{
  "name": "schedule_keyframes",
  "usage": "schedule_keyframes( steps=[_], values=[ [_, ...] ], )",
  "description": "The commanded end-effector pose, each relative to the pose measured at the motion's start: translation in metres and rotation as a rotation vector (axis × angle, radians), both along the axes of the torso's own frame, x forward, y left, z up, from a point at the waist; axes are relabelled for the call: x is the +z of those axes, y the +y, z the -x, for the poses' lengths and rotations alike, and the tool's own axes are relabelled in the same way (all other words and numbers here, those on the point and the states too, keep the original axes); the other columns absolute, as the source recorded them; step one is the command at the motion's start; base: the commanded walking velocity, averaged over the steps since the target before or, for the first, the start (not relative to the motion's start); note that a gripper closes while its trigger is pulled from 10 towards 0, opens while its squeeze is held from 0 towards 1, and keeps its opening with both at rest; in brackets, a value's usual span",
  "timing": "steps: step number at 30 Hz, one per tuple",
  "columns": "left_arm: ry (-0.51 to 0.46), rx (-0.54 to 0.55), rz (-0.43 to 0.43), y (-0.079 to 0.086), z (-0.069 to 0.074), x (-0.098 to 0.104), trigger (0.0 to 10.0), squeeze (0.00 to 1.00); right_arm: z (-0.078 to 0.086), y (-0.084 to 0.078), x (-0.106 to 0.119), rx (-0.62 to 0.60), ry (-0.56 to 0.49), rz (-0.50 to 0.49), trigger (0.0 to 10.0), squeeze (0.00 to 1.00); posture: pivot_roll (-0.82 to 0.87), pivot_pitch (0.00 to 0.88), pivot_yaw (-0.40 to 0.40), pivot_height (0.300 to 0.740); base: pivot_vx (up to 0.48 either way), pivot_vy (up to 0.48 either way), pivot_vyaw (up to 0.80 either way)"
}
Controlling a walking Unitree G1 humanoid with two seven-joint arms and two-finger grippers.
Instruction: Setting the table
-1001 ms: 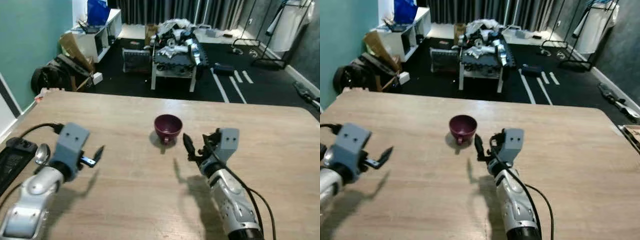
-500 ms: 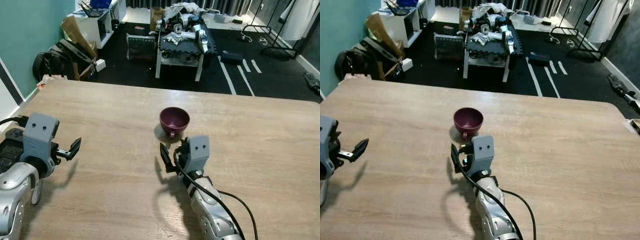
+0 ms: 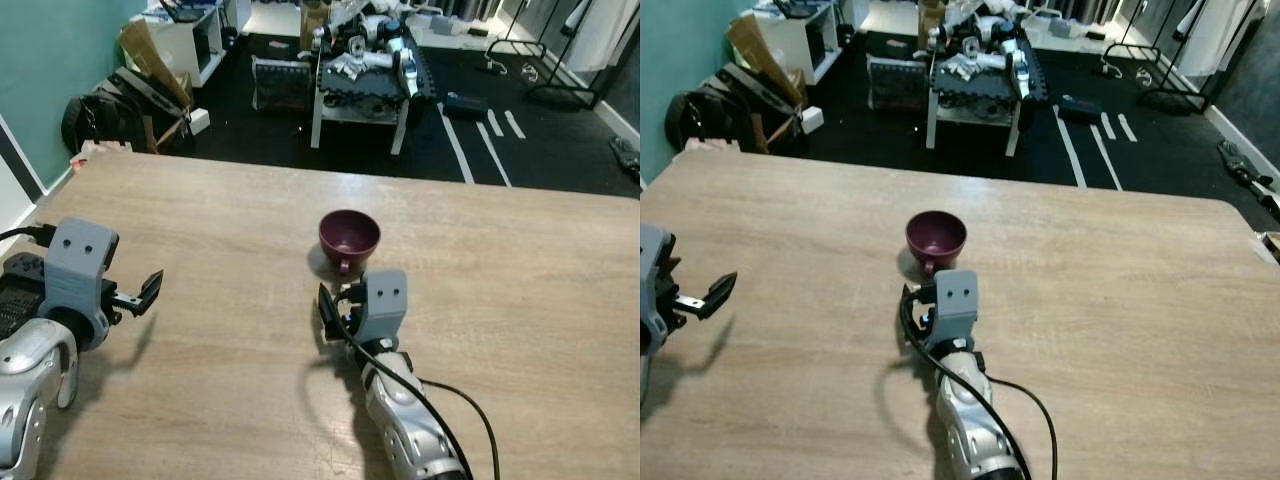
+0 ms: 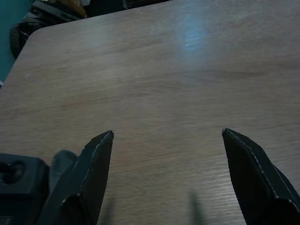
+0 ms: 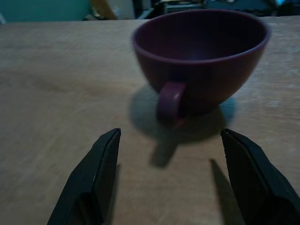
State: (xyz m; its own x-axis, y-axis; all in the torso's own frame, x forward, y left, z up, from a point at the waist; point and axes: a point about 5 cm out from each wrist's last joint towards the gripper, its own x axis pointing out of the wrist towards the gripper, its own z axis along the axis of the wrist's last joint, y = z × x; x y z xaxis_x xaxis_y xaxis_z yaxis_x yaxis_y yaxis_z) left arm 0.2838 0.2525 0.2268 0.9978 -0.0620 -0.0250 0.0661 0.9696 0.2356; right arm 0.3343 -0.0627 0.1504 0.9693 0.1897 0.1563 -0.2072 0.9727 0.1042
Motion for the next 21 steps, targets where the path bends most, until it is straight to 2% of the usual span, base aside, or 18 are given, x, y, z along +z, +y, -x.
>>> schedule_keyframes(
  steps=[1,5,10,16,17,18,19,21],
  values=[
    [0.021,-0.01,0.004,-0.005,0.003,-0.004,10.0,0.0,-0.001,0.001,-0.005,-0.014,0.024,-0.059,10.0,0.0,0.26,0.2,0.032,0.74,0.0,0.0,0.0],
    [0.027,-0.021,0.007,-0.013,0.003,-0.008,10.0,0.0,-0.009,-0.001,0.001,-0.044,0.006,-0.102,10.0,0.0,0.27,0.2,0.03,0.74,0.0,0.0,0.0],
    [0.027,-0.027,0.007,-0.017,0.002,-0.007,10.0,0.0,-0.015,-0.003,0.002,-0.071,0.006,-0.091,10.0,0.0,0.27,0.2,0.03,0.74,0.0,0.0,0.0],
    [0.024,-0.03,0.008,-0.019,0.001,-0.006,10.0,0.0,-0.021,-0.004,0.006,-0.089,-0.001,-0.129,10.0,0.0,0.28,0.198,0.032,0.74,0.0,0.0,0.0],
    [0.024,-0.031,0.008,-0.019,0.0,-0.007,10.0,0.0,-0.021,-0.004,0.006,-0.087,-0.004,-0.131,8.2,0.0,0.28,0.198,0.032,0.74,0.0,0.0,0.0],
    [0.024,-0.031,0.008,-0.02,0.0,-0.007,10.0,0.0,-0.022,-0.003,0.006,-0.085,-0.007,-0.133,0.7,0.0,0.29,0.195,0.033,0.74,0.0,0.0,0.0],
    [0.025,-0.031,0.008,-0.02,0.0,-0.007,10.0,0.0,-0.022,-0.003,0.007,-0.082,-0.01,-0.135,0.0,0.0,0.29,0.193,0.034,0.74,0.0,0.0,0.0],
    [0.027,-0.031,0.008,-0.021,-0.001,-0.008,10.0,0.0,-0.023,-0.002,0.007,-0.079,-0.015,-0.138,0.0,0.0,0.28,0.192,0.034,0.74,0.0,0.0,0.0]
  ],
)
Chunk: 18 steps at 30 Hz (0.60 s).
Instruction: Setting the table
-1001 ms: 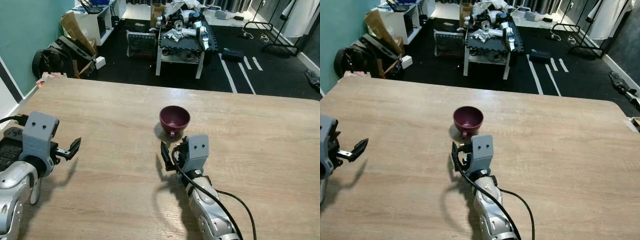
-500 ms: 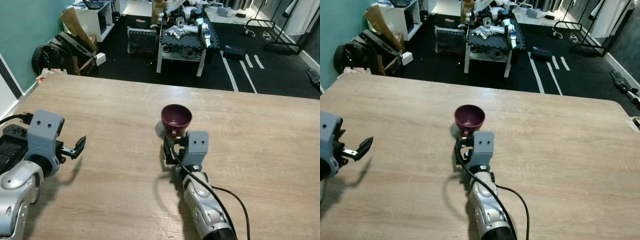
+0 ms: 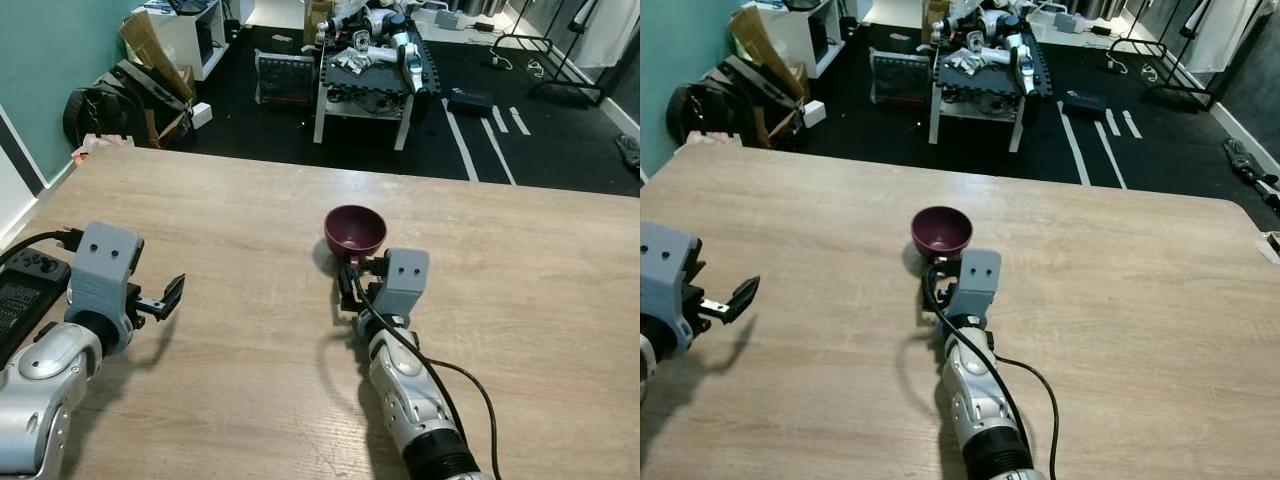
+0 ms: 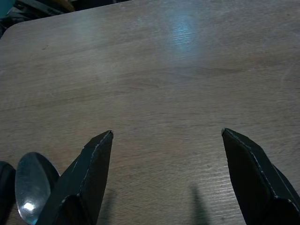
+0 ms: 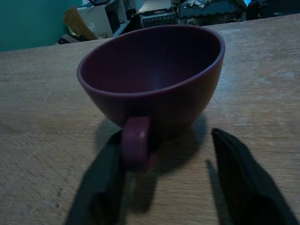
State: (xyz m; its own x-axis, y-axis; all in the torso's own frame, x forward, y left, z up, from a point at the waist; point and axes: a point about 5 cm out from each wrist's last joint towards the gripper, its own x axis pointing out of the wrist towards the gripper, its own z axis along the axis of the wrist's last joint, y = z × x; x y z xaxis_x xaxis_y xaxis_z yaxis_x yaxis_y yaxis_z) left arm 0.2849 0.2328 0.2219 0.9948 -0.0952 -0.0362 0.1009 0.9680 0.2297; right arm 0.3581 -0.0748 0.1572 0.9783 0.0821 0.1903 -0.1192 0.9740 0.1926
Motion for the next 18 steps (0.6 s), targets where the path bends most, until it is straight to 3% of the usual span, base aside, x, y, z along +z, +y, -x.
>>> schedule_keyframes(
  steps=[1,18],
  values=[
    [0.016,0.002,0.003,-0.001,-0.0002,-0.0034,10.0,0.0,0.0004,0.0095,0.0002,0.018,0.0,-0.043,0.0,0.0,0.28,0.189,0.034,0.74,0.0,0.0,0.0],
    [0.025,0.002,0.008,-0.0035,-0.0038,-0.0118,10.0,0.0,-0.0021,0.0078,0.0089,0.049,-0.079,-0.052,0.0,0.0,0.27,0.153,0.038,0.74,0.0,0.0,0.0]
  ],
)
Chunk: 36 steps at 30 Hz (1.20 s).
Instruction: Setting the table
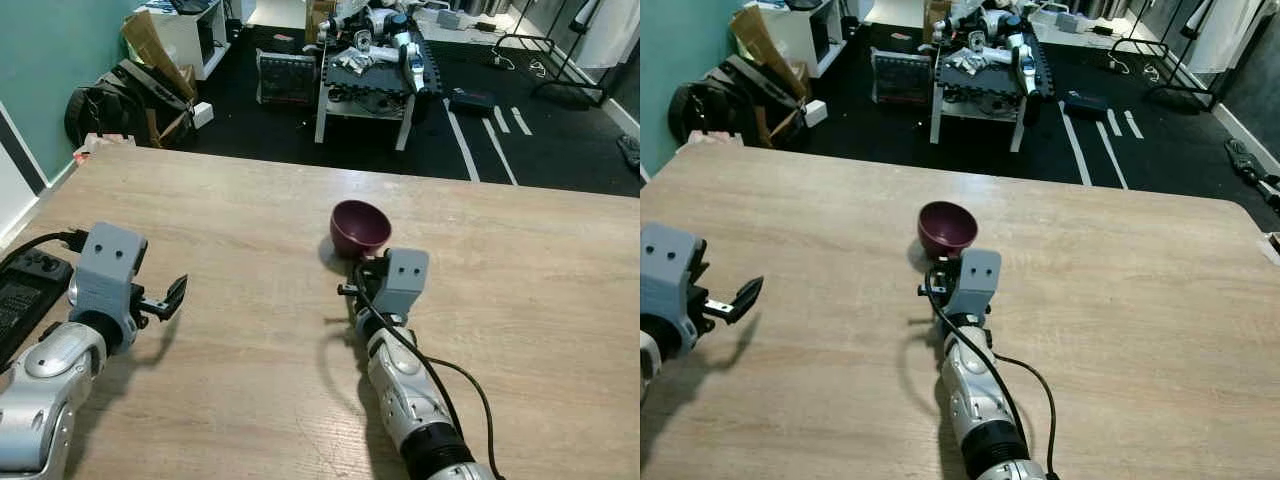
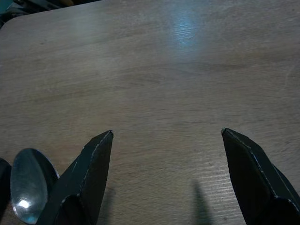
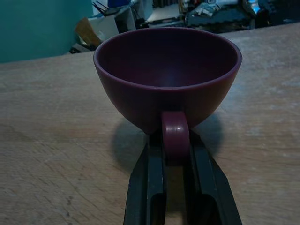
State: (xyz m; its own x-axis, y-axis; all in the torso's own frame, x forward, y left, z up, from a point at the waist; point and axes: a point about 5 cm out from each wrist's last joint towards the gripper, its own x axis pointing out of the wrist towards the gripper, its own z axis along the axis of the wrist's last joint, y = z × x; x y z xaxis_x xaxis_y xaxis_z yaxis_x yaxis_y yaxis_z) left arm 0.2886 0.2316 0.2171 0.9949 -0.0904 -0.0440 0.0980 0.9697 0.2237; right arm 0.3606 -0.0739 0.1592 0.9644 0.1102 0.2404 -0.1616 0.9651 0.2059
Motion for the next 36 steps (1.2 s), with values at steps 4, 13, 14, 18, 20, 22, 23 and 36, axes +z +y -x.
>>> schedule_keyframes(
  steps=[4,13,14,18,20,22,23,36],
  values=[
    [0.025,-0.013,0.015,-0.01,-0.003,-0.012,10.0,0.0,0.0,-0.011,0.017,-0.03,-0.077,-0.041,0.0,0.0,0.26,0.14,0.041,0.74,0.0,0.0,0.0],
    [0.0,-0.023,0.09,-0.042,-0.012,-0.013,10.0,0.0,0.012,-0.091,0.038,-0.23,-0.16,-0.007,10.0,0.0,0.18,0.104,0.051,0.74,0.0,0.0,0.0],
    [-0.01,-0.04,0.1,-0.05,-0.014,-0.011,10.0,0.0,0.016,-0.107,0.037,-0.268,-0.152,0.01,10.0,0.0,0.16,0.098,0.049,0.74,0.0,0.0,0.0],
    [-0.028,-0.077,0.115,-0.062,-0.017,-0.007,10.0,0.0,0.025,-0.133,0.033,-0.339,-0.139,0.032,10.0,0.0,0.16,0.098,0.049,0.74,0.0,0.0,0.0],
    [-0.042,-0.11,0.133,-0.072,-0.021,-0.004,10.0,0.0,0.032,-0.151,0.031,-0.388,-0.131,0.059,10.0,0.0,0.13,0.085,0.047,0.74,0.0,0.0,0.0],
    [-0.044,-0.13,0.145,-0.077,-0.022,-0.003,10.0,0.0,0.035,-0.158,0.03,-0.408,-0.126,0.066,10.0,0.0,0.12,0.082,0.044,0.74,0.0,0.0,0.0],
    [-0.045,-0.146,0.156,-0.082,-0.023,-0.002,10.0,0.0,0.037,-0.163,0.03,-0.42,-0.123,0.071,10.0,0.0,0.11,0.079,0.042,0.74,0.0,0.0,0.0],
    [-0.051,-0.133,0.213,-0.096,-0.029,-0.006,10.0,0.0,0.038,-0.145,0.021,-0.351,-0.063,0.042,10.0,0.0,0.09,0.075,0.031,0.74,0.0,0.0,0.0]
  ],
)
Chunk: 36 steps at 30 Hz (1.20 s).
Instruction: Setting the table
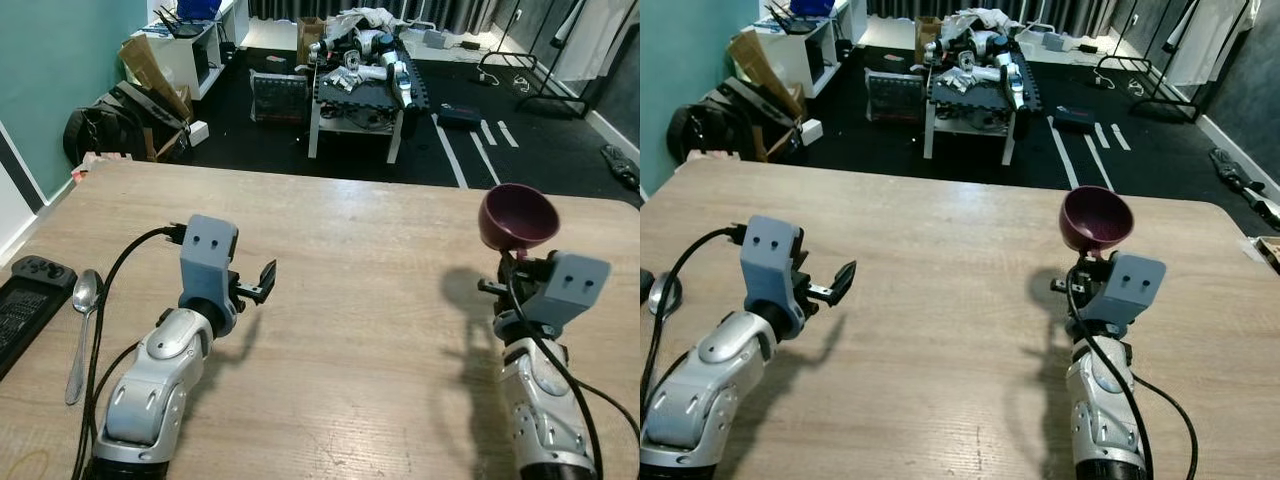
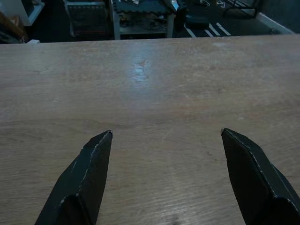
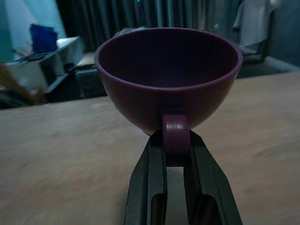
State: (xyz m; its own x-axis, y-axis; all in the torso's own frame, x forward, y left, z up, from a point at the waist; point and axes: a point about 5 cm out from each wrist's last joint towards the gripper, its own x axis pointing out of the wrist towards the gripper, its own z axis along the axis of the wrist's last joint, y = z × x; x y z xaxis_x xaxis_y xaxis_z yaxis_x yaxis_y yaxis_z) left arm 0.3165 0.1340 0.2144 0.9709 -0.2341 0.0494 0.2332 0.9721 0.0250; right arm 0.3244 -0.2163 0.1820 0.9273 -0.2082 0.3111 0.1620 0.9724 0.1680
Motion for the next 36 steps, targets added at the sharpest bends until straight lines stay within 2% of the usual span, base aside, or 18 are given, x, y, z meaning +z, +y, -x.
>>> schedule_keyframes(
  steps=[1,36],
  values=[
    [0.01,0.011,0.0,0.0006,-0.0012,-0.0035,10.0,0.0,0.0026,-0.0011,-0.003,-0.001,0.015,-0.001,10.0,0.0,0.09,0.076,0.034,0.74,0.0,0.0,0.0],
    [-0.003,0.003,0.004,0.0002,-0.0033,-0.0017,10.0,0.0,0.0065,-0.0003,-0.0093,0.0,0.06,-0.02,10.0,0.0,0.11,0.081,0.048,0.74,-0.272,0.0,0.0]
  ],
)
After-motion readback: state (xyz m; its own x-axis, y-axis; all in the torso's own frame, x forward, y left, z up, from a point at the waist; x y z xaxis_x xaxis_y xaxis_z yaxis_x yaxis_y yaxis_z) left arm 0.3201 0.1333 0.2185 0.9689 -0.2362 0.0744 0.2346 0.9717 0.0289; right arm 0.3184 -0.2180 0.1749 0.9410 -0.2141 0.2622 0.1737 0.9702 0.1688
